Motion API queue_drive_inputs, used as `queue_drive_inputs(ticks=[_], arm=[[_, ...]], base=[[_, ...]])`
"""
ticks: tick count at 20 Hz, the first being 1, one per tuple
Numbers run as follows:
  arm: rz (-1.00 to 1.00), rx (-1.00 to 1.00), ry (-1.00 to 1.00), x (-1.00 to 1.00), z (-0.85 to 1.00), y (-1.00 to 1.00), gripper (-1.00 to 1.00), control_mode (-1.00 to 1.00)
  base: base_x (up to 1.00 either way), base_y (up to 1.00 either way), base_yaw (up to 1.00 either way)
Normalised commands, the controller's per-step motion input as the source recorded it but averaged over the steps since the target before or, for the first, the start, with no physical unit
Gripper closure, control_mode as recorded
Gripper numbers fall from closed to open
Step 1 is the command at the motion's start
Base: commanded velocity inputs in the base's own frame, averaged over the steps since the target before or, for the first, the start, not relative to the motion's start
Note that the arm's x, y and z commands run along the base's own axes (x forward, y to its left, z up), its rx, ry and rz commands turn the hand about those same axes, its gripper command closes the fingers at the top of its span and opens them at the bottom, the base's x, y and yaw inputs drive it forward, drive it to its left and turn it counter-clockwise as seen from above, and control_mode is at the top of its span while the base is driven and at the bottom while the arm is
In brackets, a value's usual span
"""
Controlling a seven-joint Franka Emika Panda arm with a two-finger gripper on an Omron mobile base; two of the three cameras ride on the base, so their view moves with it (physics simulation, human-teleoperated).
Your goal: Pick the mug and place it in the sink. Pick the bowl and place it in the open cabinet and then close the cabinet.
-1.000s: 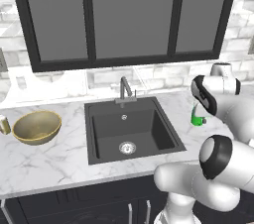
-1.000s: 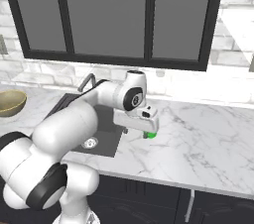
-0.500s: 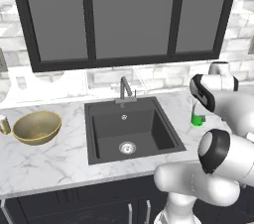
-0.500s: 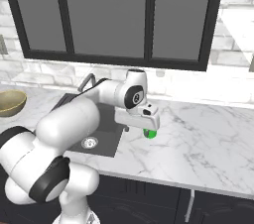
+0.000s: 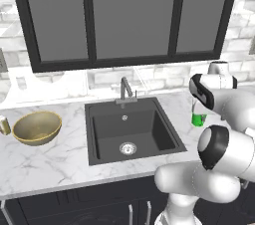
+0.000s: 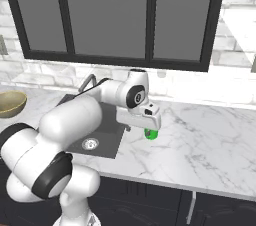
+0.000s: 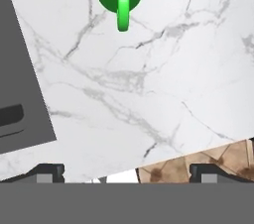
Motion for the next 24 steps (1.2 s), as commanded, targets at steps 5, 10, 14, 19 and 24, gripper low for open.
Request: queue_drive_inputs(ticks=[5, 10, 14, 19, 24], arm=[[0.0, 0.02, 0.0, 0.09, -0.12, 0.0, -1.0, -1.0], [0.0, 0.03, 0.0, 0.15, -0.08, 0.0, -1.0, -1.0], [0.0, 0.02, 0.0, 0.12, -0.16, 0.0, -1.0, -1.0], [0.0, 0.0, -0.01, 0.18, -0.08, 0.0, -1.0, -1.0], [0.0, 0.0, -0.02, 0.16, -0.05, 0.0, -1.0, -1.0]], base=[[0.0, 0.0, 0.0], [0.0, 0.0, 0.0], [0.0, 0.0, 0.0], [0.0, 0.0, 0.0], [0.0, 0.0, 0.0]])
